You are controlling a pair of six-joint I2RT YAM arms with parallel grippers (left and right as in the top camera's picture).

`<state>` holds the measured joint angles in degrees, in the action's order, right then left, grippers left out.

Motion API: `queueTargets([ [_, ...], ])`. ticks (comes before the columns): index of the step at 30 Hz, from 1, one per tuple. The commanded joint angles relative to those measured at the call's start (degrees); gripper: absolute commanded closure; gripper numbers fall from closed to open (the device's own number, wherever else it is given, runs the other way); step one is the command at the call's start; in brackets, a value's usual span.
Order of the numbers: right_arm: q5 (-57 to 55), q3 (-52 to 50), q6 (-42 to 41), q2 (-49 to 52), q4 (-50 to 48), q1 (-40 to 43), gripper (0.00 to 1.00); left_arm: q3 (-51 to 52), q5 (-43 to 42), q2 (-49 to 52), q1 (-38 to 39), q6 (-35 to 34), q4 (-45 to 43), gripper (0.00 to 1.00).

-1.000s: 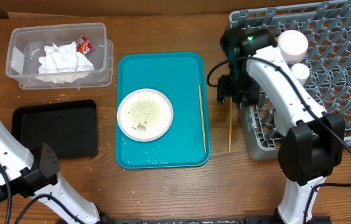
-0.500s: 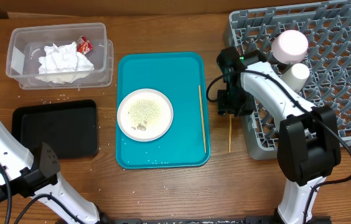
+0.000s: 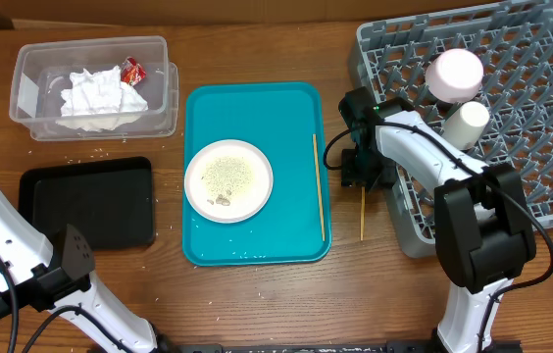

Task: Sort waste into correct bins and load items into the dishwasher
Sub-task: 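Reach the right gripper to the chopstick on the table and grasp it, then lift the chopstick and insert it upright into the rack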

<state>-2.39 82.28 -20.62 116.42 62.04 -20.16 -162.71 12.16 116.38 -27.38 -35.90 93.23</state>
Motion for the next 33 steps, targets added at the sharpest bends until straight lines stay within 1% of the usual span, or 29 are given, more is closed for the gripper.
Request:
queueTargets([
  [1,-2.27,-0.59,-2.19,0.07,-1.22,0.55,0.45,-0.13,0.00,0.52,0.39,-0.50,-0.09,0.00],
  [11,-2.27,-2.05,-2.19,1.31,-4.81,0.55,0.46,-0.13,0.00,0.52,0.39,-0.50,-0.09,0.00],
  [18,-1.99,-2.40,-3.54,2.14,-5.75,0.55,0.53,-0.13,0.00,0.52,0.39,-0.50,-0.09,0.00],
  [27,-1.84,-4.87,-4.96,2.36,-7.63,0.55,0.55,-0.13,0.00,0.52,0.39,-0.50,-0.09,0.00],
  [28,-1.79,-5.09,-4.98,2.36,-7.76,0.55,0.58,-0.13,0.00,0.52,0.39,-0.50,-0.09,0.00],
  [29,-1.75,-5.09,-4.98,2.36,-7.69,0.55,0.65,-0.13,0.00,0.52,0.39,-0.50,-0.09,0.00],
  [33,0.66,-4.63,-4.96,2.34,-7.74,0.57,0.82,-0.13,0.00,0.52,0.39,-0.50,-0.09,0.00],
])
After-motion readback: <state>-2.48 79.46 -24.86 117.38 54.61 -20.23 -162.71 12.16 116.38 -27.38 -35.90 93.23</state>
